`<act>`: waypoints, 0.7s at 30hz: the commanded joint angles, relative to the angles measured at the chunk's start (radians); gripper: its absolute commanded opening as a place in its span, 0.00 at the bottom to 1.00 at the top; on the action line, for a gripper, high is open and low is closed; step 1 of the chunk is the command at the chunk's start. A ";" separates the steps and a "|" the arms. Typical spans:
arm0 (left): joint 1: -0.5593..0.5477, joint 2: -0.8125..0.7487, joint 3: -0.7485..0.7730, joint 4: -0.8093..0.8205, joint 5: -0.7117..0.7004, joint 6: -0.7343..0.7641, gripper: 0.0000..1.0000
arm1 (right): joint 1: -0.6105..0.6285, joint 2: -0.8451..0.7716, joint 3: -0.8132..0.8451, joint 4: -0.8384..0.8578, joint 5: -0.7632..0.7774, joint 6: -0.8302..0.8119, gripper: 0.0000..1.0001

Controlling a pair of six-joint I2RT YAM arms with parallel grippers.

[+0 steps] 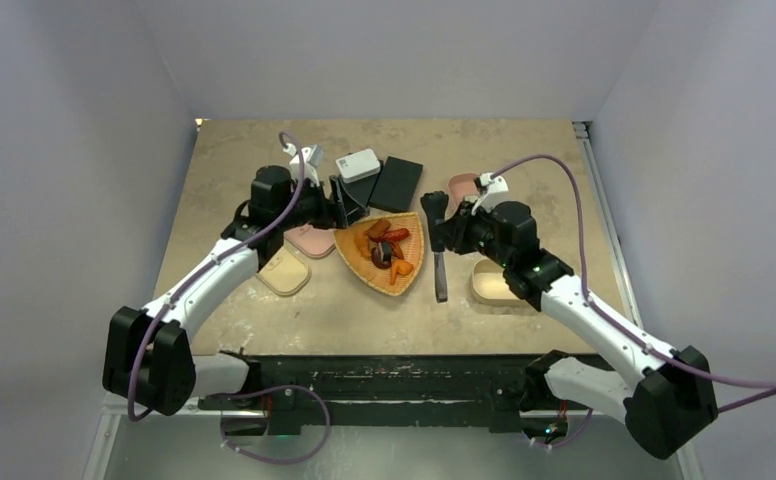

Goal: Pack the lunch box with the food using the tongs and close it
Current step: Pick up the cover from the center of the board.

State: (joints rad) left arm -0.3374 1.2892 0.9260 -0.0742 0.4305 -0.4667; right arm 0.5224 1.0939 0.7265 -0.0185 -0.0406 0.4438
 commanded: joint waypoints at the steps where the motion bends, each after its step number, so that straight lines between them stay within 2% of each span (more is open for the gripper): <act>1: -0.038 -0.026 -0.108 0.361 0.129 -0.312 0.75 | 0.000 -0.100 -0.036 0.237 -0.225 -0.036 0.00; 3: -0.078 -0.010 -0.124 0.446 0.125 -0.398 0.75 | 0.001 -0.123 -0.049 0.293 -0.294 -0.027 0.00; 8: -0.176 0.034 -0.122 0.598 0.106 -0.490 0.75 | 0.002 -0.122 -0.044 0.334 -0.396 -0.030 0.00; 16: -0.228 0.080 -0.116 0.657 0.069 -0.515 0.75 | 0.004 -0.117 -0.042 0.353 -0.447 -0.032 0.00; 18: -0.231 0.095 -0.116 0.656 0.062 -0.515 0.66 | 0.004 -0.114 -0.042 0.358 -0.462 -0.031 0.00; 21: -0.234 0.124 -0.114 0.669 0.057 -0.537 0.41 | 0.007 -0.104 -0.041 0.373 -0.510 -0.033 0.00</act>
State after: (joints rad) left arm -0.5640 1.3819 0.8001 0.5194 0.5060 -0.9699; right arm 0.5236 0.9817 0.6838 0.2741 -0.4690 0.4252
